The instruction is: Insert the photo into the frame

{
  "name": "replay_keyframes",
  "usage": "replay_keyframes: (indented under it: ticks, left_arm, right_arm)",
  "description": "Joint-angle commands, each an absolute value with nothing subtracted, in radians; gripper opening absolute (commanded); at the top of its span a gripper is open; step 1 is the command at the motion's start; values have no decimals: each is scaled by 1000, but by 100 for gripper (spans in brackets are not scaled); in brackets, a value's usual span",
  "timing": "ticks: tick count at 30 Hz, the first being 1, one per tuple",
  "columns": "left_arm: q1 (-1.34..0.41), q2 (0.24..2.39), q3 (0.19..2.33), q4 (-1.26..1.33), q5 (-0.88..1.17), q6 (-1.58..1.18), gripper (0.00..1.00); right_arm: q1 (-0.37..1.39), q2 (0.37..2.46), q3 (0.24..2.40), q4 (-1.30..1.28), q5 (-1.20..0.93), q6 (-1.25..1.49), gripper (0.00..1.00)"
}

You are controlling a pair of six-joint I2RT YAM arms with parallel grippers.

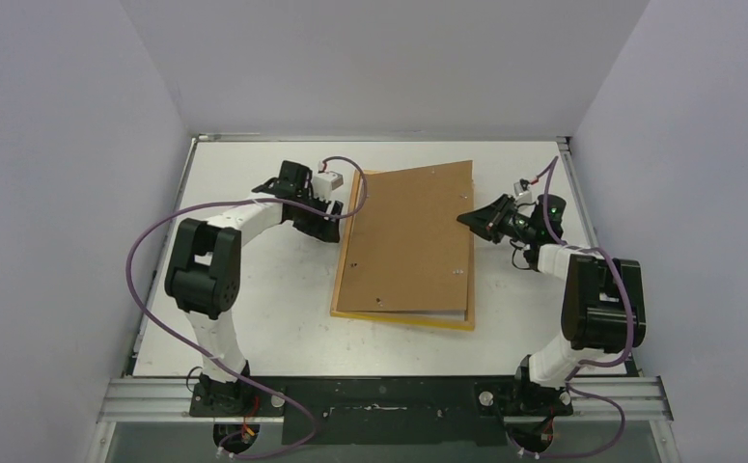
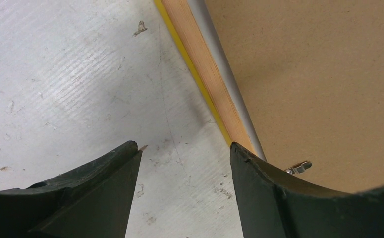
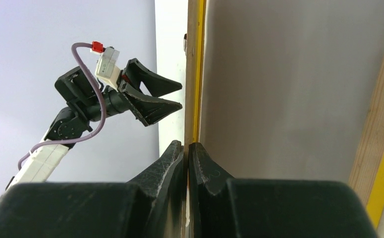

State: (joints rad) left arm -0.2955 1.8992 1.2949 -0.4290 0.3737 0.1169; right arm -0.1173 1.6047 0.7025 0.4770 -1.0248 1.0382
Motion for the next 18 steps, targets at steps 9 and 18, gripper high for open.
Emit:
replay_keyframes:
  ticks: [9,18]
  left_arm:
    - [-310,1924,1345,-422,372,143,63]
    - [-315,1939,1356,-420,383,149,61]
  right_arm:
    - [-122,1650,787,545,-1111,996,5]
    - [-123,1687,846,483,-1115,936,5]
